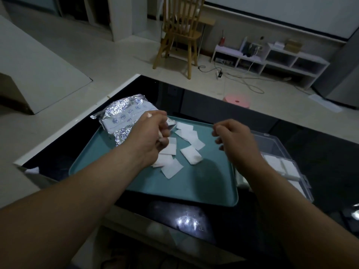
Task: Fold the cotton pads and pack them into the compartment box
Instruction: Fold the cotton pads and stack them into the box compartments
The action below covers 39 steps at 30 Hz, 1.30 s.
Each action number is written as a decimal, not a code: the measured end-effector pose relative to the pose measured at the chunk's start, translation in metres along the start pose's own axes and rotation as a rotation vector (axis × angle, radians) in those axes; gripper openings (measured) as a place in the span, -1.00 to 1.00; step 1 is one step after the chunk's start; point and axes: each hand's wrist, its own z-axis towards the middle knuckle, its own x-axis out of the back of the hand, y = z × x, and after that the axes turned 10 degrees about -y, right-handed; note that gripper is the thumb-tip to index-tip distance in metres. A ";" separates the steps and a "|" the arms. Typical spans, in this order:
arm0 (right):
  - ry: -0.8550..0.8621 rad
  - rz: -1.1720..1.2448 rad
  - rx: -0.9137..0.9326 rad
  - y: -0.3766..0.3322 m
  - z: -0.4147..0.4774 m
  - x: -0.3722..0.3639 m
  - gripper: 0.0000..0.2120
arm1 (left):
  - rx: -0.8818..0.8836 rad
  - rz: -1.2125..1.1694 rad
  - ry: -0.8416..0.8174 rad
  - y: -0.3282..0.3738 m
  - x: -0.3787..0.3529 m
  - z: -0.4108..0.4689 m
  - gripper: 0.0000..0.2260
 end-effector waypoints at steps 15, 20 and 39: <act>-0.538 -0.792 -0.029 0.010 0.127 -0.041 -0.38 | 0.039 0.066 0.029 -0.001 0.009 0.015 -0.88; -0.686 -0.720 -0.169 0.007 0.144 -0.041 -0.50 | 0.038 0.112 0.022 -0.003 0.010 0.017 -0.90; -0.462 0.584 -0.260 0.008 -0.004 -0.002 -0.81 | -0.056 0.704 -0.339 -0.045 -0.015 -0.001 -0.75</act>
